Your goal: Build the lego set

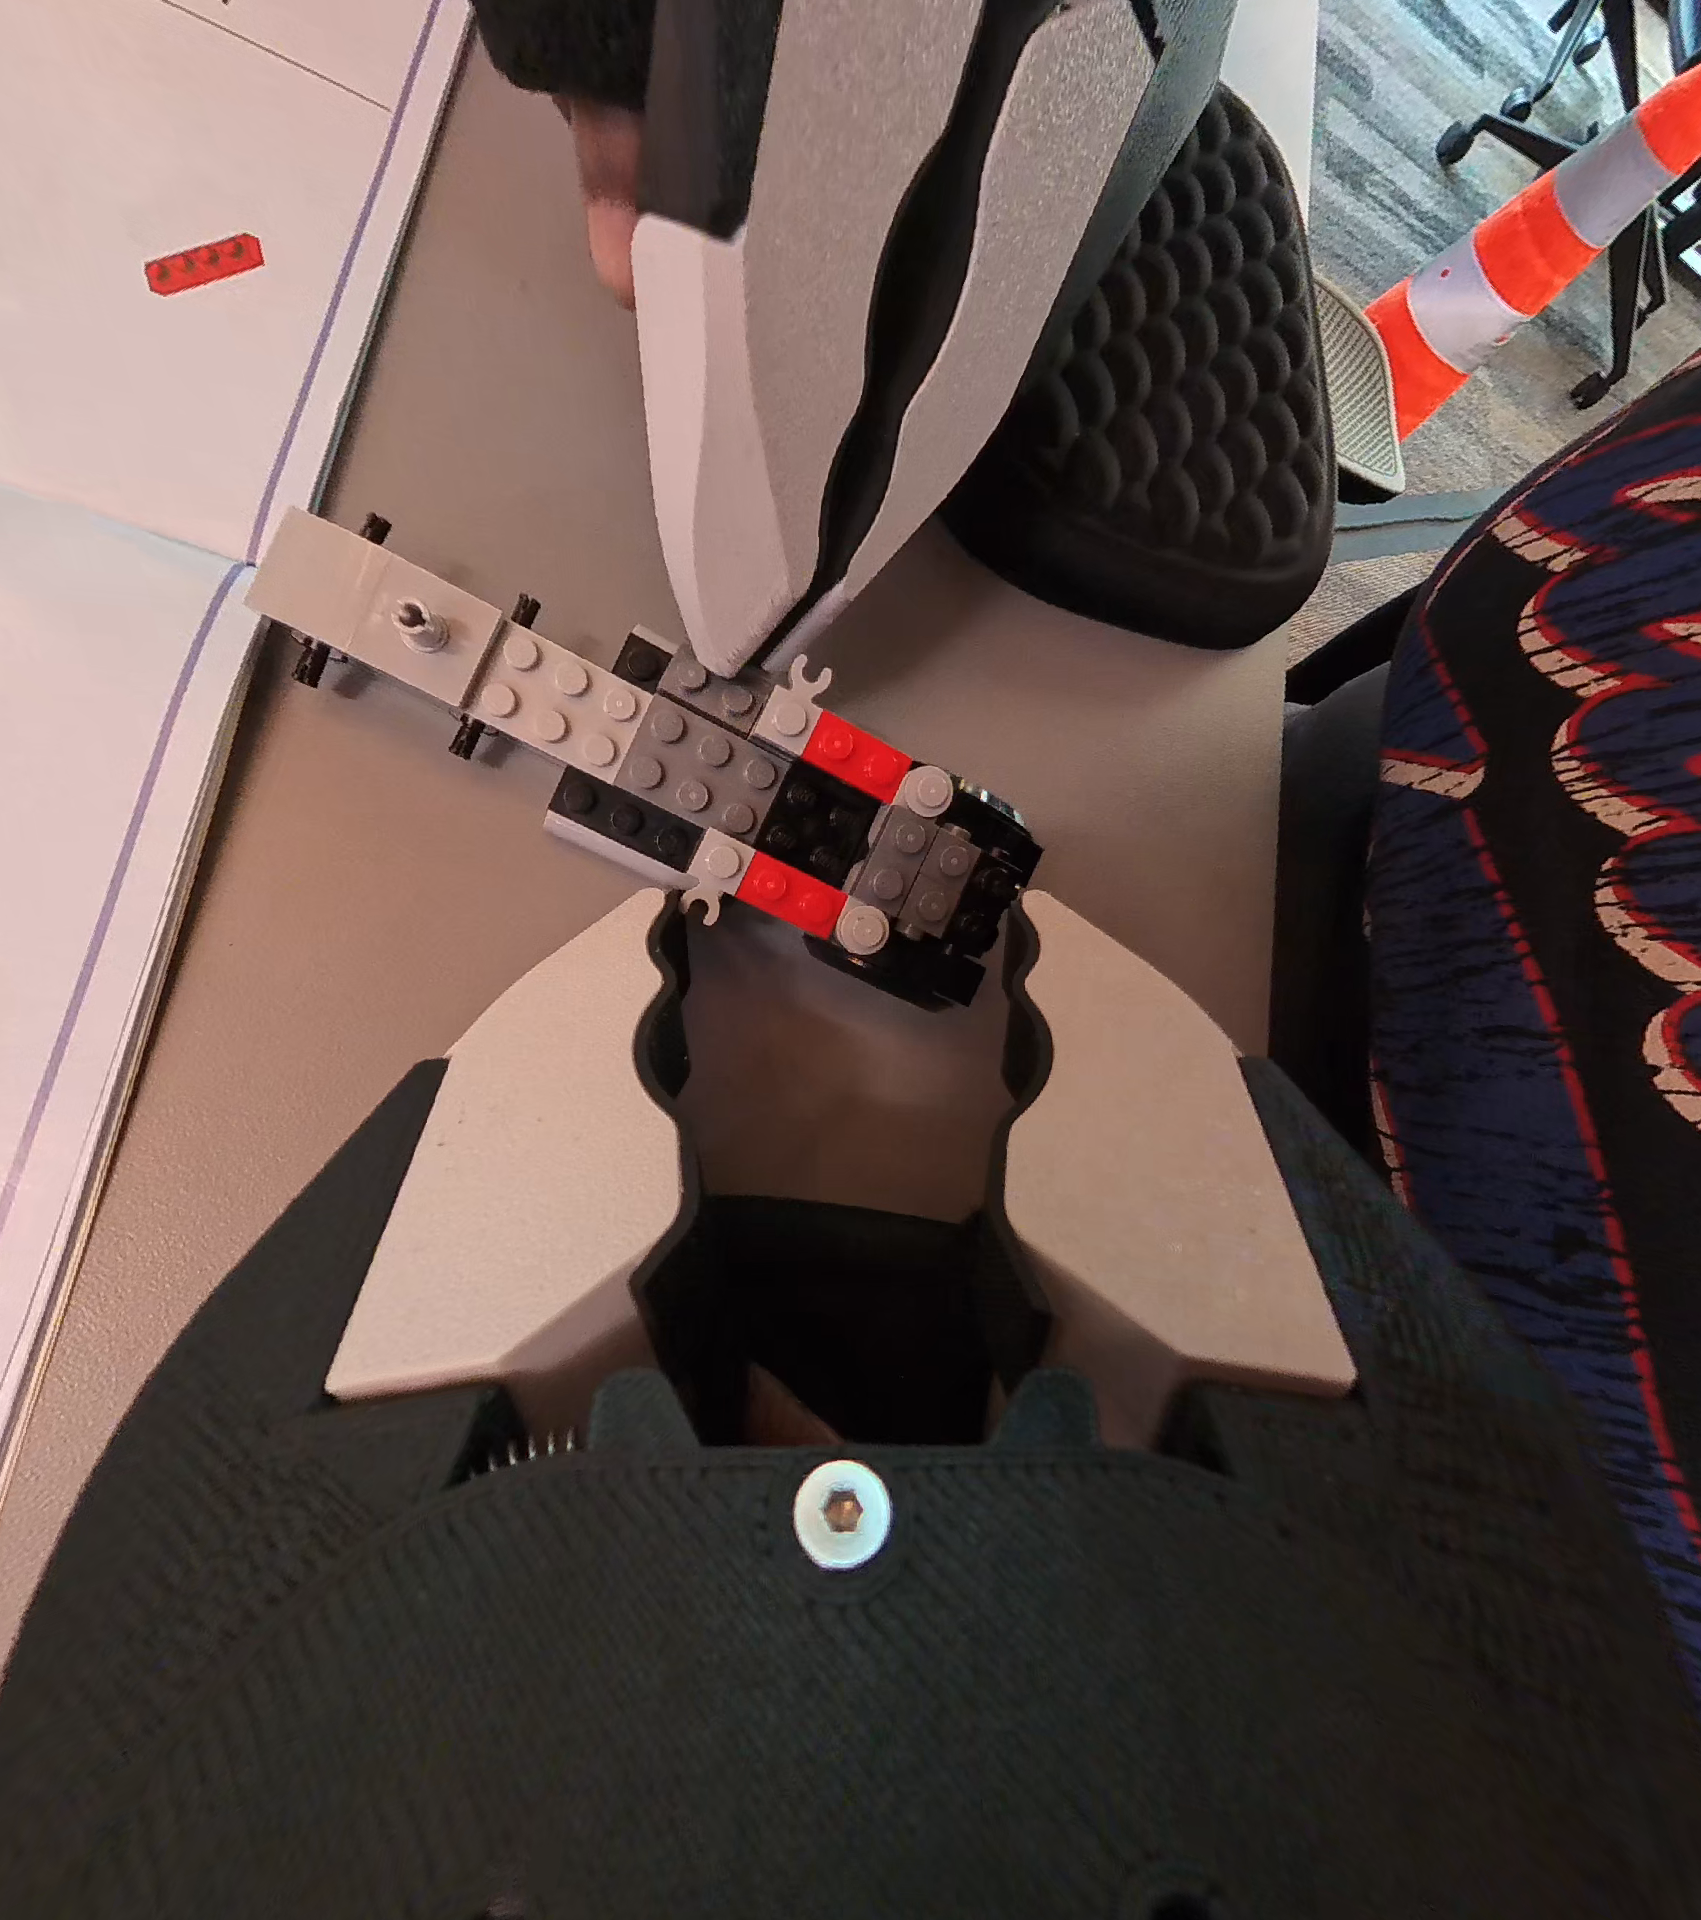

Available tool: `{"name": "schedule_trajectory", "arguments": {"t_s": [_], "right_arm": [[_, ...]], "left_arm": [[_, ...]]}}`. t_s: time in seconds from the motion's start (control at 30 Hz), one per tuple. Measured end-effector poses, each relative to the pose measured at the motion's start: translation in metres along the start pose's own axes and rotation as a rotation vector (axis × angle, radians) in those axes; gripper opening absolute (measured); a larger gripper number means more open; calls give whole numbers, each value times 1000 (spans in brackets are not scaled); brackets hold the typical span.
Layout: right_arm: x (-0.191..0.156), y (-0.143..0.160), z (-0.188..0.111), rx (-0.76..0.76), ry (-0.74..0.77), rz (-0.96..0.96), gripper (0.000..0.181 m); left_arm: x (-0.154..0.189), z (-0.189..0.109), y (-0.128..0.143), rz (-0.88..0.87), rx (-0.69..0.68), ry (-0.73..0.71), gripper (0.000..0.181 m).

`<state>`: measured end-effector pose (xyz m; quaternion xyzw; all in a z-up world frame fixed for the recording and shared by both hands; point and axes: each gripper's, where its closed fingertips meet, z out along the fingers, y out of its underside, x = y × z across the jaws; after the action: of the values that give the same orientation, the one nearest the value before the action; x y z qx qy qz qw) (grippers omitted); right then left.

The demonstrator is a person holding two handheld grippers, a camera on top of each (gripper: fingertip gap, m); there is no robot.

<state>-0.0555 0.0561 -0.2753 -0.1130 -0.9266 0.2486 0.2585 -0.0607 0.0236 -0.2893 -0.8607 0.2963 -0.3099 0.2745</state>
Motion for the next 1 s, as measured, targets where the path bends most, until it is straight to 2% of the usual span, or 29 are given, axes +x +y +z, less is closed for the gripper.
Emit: {"name": "schedule_trajectory", "arguments": {"t_s": [0.47, 1.0], "right_arm": [[-2, 2, 5, -29, -79, -66, 6], [-3, 7, 9, -69, -250, 68, 8]], "left_arm": [[-1, 1, 1, 39, -27, -22, 59], [-3, 1, 1, 72, -19, -51, 60]]}}
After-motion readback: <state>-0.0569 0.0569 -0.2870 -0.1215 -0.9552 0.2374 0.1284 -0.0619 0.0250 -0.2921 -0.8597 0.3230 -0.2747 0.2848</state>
